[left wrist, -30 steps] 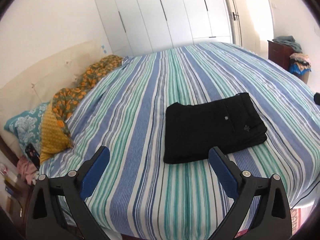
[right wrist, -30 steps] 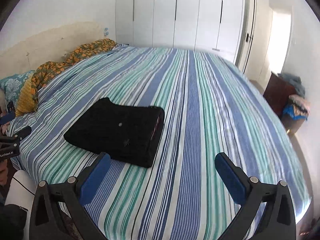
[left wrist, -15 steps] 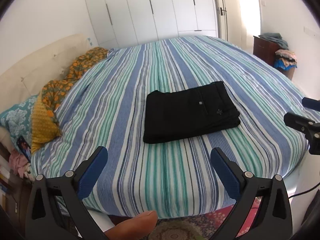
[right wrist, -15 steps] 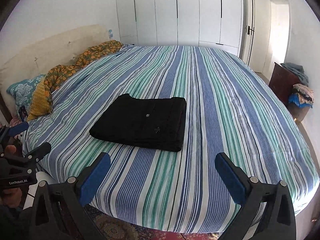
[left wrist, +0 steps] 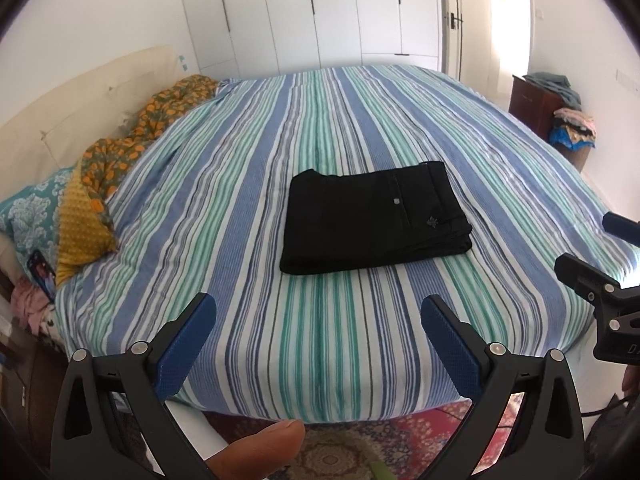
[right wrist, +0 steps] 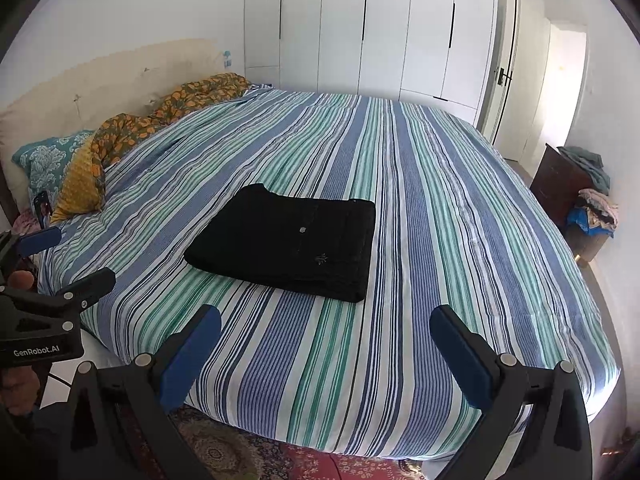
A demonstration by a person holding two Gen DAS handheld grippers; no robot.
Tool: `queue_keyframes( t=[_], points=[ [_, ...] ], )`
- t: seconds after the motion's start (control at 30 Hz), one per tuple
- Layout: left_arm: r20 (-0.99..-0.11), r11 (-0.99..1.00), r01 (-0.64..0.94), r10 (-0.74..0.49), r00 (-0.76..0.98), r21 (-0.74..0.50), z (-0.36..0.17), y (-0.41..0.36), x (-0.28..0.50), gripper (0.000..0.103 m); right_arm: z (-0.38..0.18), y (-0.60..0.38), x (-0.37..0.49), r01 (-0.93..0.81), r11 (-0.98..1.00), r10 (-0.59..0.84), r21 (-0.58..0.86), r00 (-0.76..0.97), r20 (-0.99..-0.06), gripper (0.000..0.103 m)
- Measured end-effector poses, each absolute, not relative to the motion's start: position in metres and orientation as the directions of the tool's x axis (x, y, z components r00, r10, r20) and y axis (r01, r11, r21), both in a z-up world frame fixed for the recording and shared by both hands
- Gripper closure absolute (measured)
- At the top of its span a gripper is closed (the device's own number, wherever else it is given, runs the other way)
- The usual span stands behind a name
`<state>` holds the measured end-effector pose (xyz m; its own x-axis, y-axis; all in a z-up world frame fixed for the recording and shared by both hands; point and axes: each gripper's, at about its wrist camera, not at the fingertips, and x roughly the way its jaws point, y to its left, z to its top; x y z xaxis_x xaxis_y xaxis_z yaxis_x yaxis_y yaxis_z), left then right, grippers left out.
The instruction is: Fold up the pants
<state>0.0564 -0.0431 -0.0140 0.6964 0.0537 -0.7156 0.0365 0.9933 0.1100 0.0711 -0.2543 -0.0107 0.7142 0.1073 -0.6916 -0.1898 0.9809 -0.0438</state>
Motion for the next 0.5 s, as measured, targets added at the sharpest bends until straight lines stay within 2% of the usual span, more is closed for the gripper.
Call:
queue_keyframes(
  t=[0.5],
  points=[
    [-0.720,0.994,0.028,0.056,0.692,0.105,-0.0148,-0.0464,0.0550,0.001,-0.0109,-0.2467,0.0688,-0.172,0.981,0.055,-0.093,0.701,-0.711,0.000]
  ],
)
